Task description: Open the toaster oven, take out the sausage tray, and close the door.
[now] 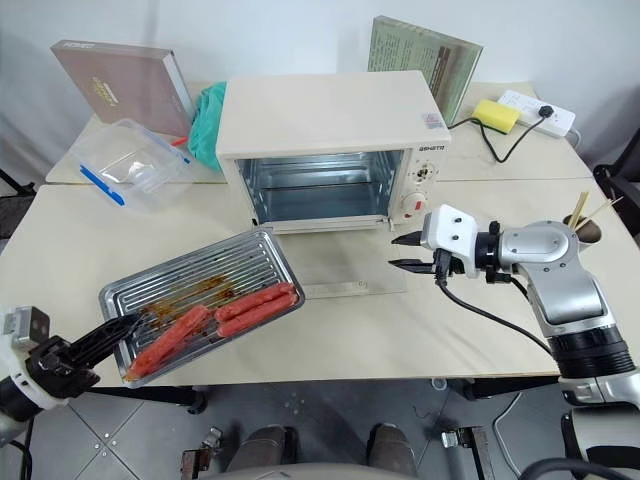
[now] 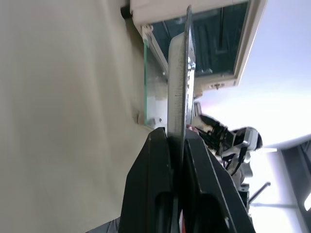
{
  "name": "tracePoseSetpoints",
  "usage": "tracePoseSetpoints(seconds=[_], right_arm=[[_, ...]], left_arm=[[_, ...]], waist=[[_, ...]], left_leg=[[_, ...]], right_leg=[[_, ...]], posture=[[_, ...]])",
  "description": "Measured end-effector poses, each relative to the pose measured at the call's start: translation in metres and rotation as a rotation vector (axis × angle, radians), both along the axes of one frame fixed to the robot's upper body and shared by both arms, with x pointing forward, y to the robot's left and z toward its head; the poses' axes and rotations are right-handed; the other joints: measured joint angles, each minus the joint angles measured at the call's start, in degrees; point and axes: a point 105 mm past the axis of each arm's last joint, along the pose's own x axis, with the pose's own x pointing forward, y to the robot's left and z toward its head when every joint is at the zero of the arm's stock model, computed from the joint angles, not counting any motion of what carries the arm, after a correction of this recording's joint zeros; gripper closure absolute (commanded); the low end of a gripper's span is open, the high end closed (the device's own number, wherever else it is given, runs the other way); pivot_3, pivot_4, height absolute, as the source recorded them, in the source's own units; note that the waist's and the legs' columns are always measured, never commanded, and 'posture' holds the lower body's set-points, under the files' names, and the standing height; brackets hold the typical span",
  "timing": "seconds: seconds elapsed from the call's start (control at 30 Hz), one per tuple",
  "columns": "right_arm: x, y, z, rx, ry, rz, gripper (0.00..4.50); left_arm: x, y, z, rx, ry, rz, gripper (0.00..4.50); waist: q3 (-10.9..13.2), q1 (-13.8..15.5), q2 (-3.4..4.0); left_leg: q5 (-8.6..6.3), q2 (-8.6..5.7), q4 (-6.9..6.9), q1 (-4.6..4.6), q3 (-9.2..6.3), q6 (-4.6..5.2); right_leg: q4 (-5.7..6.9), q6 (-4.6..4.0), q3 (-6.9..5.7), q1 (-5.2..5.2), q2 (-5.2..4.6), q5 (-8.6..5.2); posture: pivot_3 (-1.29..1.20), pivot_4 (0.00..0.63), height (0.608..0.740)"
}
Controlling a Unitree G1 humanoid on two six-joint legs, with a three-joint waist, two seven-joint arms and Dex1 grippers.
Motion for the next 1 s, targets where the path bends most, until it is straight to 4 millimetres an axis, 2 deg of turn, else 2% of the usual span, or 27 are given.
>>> tracePoseSetpoints(seconds=[0.07, 0.13, 0.23, 0.43, 0.63, 0.77, 0.87, 1.0], right_arm=[[0.006, -0.01, -0.011, -0.005, 0.04, -0.026, 4.46], [0.01, -0.02, -0.025, -0.005, 0.088, -0.062, 4.46], [0.012, -0.02, -0.039, 0.029, 0.149, -0.07, 4.46], [0.012, -0.014, -0.045, 0.049, 0.195, -0.04, 4.46], [0.011, 0.002, -0.049, 0.132, 0.288, -0.012, 4.46], [0.009, 0.008, -0.041, 0.169, 0.303, 0.007, 4.46], [0.015, 0.012, -0.031, 0.218, 0.281, -0.013, 4.46], [0.028, 0.017, -0.002, 0.304, 0.22, -0.041, 4.46]], left_arm=[[-0.009, 0.009, 0.001, -0.003, -0.016, 0.073, 4.5], [-0.018, 0.021, -0.001, -0.012, -0.018, 0.153, 4.5], [-0.027, 0.029, -0.003, -0.042, -0.041, 0.245, 4.5], [-0.035, 0.029, -0.005, -0.039, -0.045, 0.306, 4.5], [-0.034, 0.051, -0.002, -0.053, -0.083, 0.473, 4.5], [-0.028, 0.062, 0.003, -0.077, -0.12, 0.556, 4.5], [-0.026, 0.07, -0.002, -0.089, -0.086, 0.6, 4.5], [-0.02, 0.073, -0.003, -0.105, -0.075, 0.608, 4.5]], waist=[[0.0, -0.03, -0.01], [0.0, -0.03, -0.01], [0.0, -0.06, -0.01], [0.0, 0.01, -0.01], [0.0, -0.04, -0.01], [0.0, 0.12, -0.02], [0.0, 0.07, -0.02], [0.0, 0.05, -0.02]], left_leg=[[-0.03, 0.02, 0.0, 0.0, 0.03, 0.0], [-0.04, 0.02, 0.0, 0.0, 0.05, 0.01], [-0.04, 0.03, 0.02, 0.0, 0.07, 0.0], [-0.08, 0.03, 0.1, 0.0, 0.07, 0.01], [-0.13, 0.08, 0.11, -0.01, 0.09, 0.01], [-0.15, 0.08, 0.16, -0.01, 0.09, 0.01], [-0.15, 0.08, 0.17, -0.01, 0.1, 0.01], [-0.15, 0.09, 0.15, -0.01, 0.11, 0.0]], right_leg=[[-0.04, 0.0, 0.0, 0.0, 0.0, 0.0], [-0.05, 0.0, 0.0, -0.01, 0.0, 0.0], [-0.06, 0.0, 0.0, -0.01, 0.0, 0.0], [-0.07, 0.0, 0.02, 0.01, 0.0, 0.0], [-0.07, -0.01, 0.02, 0.0, 0.03, 0.0], [-0.05, 0.0, 0.02, 0.01, 0.04, 0.0], [-0.04, 0.01, 0.03, 0.01, 0.04, 0.01], [-0.03, 0.01, 0.03, -0.02, 0.04, 0.01]], posture=[[0.0, 0.15, 0.74], [0.0, 0.15, 0.74], [0.0, 0.15, 0.74], [0.0, 0.15, 0.74], [0.0, 0.15, 0.74], [0.0, 0.15, 0.74], [0.0, 0.15, 0.74], [0.0, 0.15, 0.74]])
